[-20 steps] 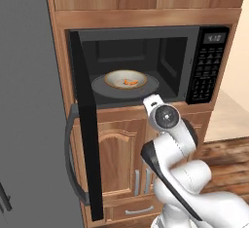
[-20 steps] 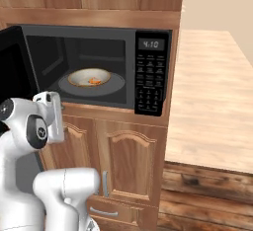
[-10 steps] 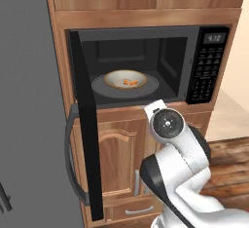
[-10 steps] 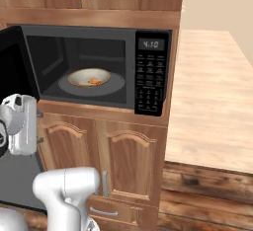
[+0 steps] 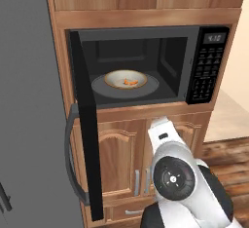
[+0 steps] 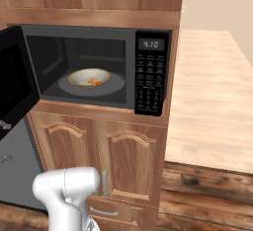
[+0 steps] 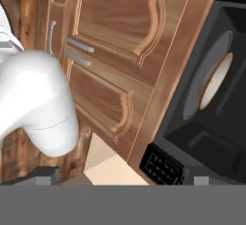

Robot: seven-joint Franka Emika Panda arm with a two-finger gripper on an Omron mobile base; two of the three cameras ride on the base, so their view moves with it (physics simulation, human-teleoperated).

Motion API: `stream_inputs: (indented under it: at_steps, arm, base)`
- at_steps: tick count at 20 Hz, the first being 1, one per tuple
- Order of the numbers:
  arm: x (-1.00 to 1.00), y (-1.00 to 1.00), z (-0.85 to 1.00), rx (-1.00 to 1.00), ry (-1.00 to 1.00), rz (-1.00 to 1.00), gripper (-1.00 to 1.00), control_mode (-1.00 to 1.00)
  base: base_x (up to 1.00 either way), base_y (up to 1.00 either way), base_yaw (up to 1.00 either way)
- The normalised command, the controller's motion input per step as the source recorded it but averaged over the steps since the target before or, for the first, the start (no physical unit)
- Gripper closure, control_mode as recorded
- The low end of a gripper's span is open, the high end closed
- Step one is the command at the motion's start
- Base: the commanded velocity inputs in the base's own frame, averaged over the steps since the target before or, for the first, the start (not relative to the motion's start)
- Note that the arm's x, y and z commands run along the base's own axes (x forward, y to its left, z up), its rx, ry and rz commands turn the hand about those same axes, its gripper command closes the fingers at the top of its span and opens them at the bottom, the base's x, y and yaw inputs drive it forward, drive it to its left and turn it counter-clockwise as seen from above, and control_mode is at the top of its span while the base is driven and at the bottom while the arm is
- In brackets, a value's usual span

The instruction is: Remove the pear from the bowl and place it on the small plate. Then place the bowl with only the shrimp in the microwave, close the door, and press the start button to microwave the shrimp.

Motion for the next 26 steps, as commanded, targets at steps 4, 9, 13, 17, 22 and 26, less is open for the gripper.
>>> stream_inputs:
  at_steps: [4, 9, 13, 17, 22, 26]
  arm:
    - [-0.75, 0.00, 0.04, -0.07, -0.25, 0.00, -1.00, -1.00]
    - [-0.49, 0.29, 0.00, -0.11, -0.26, 0.00, -1.00, -1.00]
    - [-0.05, 0.65, 0.00, -0.16, -0.23, 0.00, -1.00, -1.00]
    - [0.00, 0.86, 0.00, -0.20, -0.15, 0.00, -1.00, -1.00]
    - [0.00, 0.78, -0.06, -0.20, -0.09, 0.00, -1.00, -1.00]
    - [0.00, 0.76, -0.30, -0.18, -0.01, 0.00, -1.00, -1.00]
  base:
    - [0.00, 0.00, 0.00]
    - [0.00, 0.00, 0.00]
    - [0.00, 0.00, 0.00]
    - [0.00, 0.00, 0.00]
    - [0.00, 0.00, 0.00]
    - [0.00, 0.00, 0.00]
